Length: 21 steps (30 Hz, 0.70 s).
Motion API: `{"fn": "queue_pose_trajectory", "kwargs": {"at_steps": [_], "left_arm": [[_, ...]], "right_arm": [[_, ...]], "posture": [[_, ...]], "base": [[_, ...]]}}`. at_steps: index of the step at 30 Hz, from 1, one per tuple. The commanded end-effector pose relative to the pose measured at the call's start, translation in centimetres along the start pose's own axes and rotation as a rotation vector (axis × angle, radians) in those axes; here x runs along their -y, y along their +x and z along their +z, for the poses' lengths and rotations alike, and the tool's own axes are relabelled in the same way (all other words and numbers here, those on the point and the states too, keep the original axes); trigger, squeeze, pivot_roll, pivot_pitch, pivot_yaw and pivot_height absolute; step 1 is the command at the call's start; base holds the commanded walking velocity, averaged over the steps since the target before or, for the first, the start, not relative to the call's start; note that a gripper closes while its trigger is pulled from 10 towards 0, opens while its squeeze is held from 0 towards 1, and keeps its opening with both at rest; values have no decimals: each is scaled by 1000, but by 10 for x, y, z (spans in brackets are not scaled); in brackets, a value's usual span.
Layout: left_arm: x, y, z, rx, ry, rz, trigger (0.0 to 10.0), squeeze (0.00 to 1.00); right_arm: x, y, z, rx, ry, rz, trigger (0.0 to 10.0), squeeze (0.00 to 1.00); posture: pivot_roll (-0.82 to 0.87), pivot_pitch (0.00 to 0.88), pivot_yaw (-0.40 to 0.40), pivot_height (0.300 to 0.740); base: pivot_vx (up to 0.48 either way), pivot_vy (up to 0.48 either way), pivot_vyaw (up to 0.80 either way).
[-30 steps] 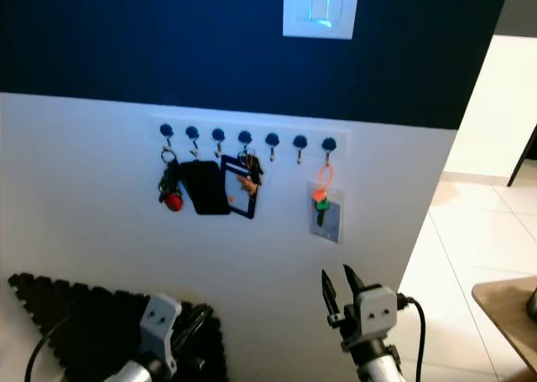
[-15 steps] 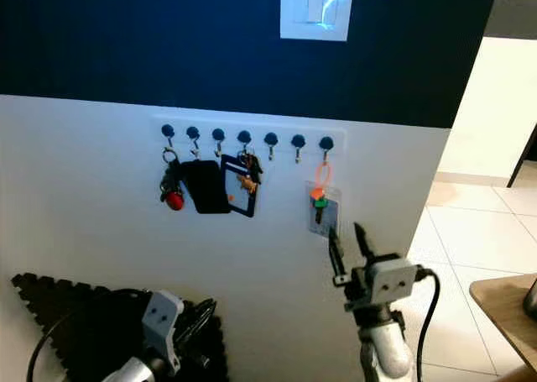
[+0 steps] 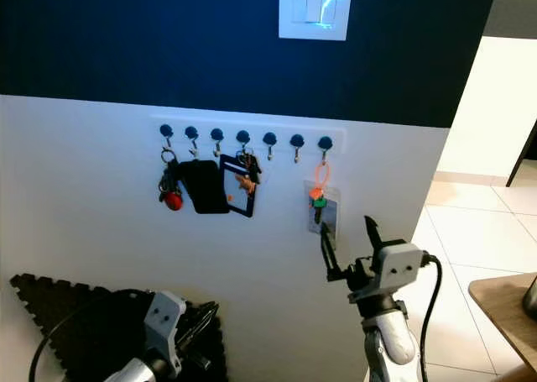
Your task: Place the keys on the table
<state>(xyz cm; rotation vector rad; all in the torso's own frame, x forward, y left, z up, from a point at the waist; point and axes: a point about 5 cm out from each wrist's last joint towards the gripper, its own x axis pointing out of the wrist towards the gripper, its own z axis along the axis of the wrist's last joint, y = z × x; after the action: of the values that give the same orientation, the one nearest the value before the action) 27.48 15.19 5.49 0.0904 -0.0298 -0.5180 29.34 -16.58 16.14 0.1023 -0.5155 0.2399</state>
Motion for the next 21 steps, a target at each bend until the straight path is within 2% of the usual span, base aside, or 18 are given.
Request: {"fn": "queue_pose_trajectory", "kwargs": {"at_steps": [1, 6, 13, 21], "left_arm": [[2, -2, -1, -6, -12, 2, 10000, 0], [1, -1, 1, 2, -14, -5, 10000, 0], [0, 3, 4, 12, -13, -13, 10000, 0], [-1, 4, 4, 9, -12, -17, 10000, 0]], "right_arm": [[2, 3, 1, -12, 21, 25, 10000, 0], [4, 6, 1, -39, 49, 85, 10000, 0], [12, 10, 1, -49, 52, 76, 10000, 0], [12, 10, -4, -99, 88, 134, 10000, 0]], "posture": [[33, 28, 0, 740], [31, 30, 0, 740], [27, 32, -3, 740], [28, 30, -2, 740]], "base": [[0, 0, 0], [0, 0, 0], [0, 0, 0], [0, 0, 0]]}}
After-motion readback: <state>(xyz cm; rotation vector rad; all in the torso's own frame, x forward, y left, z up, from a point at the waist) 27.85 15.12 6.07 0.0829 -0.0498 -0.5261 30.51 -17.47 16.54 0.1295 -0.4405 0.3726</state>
